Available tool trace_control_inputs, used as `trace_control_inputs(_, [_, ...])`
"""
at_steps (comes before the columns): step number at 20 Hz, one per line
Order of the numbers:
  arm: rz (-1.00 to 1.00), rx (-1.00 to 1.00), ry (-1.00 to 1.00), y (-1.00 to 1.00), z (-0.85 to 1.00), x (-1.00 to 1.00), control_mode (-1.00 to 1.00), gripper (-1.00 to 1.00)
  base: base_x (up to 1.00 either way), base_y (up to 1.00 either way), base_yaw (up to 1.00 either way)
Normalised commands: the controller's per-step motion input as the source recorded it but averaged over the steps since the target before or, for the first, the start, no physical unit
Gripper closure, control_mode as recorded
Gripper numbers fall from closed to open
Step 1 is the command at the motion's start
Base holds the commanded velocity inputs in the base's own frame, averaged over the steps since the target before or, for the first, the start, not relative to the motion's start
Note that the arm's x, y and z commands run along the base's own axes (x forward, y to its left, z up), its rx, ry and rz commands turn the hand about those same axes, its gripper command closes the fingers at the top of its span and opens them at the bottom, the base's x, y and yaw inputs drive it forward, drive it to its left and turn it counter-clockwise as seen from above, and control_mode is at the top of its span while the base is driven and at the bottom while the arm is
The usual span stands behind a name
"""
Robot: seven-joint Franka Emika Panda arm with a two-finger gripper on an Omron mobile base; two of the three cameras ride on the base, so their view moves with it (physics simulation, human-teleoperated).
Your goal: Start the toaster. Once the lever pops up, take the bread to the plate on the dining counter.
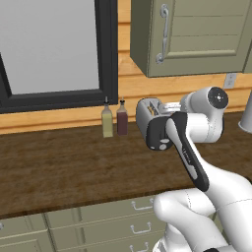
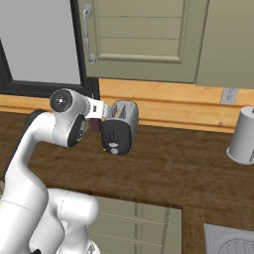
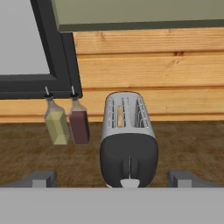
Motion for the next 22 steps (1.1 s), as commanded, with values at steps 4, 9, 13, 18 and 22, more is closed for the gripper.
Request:
trace_control_inputs(4, [0.00, 0.00, 0.00, 0.00, 0.00, 0.00, -1.00, -1.00, 0.00, 0.00, 0.00])
trace_control_inputs(9, [0.00, 0.00, 0.00, 0.00, 0.00, 0.00, -1.00, -1.00, 0.00, 0.00, 0.00])
trace_control_inputs(13, [0.00, 0.00, 0.00, 0.00, 0.00, 0.00, -1.00, -1.00, 0.00, 0.00, 0.00])
trace_control_inputs(18, [0.00, 0.00, 0.00, 0.00, 0.00, 0.00, -1.00, -1.00, 0.00, 0.00, 0.00])
trace_control_inputs(22, [0.00, 0.00, 0.00, 0.00, 0.00, 0.00, -1.00, -1.00, 0.00, 0.00, 0.00])
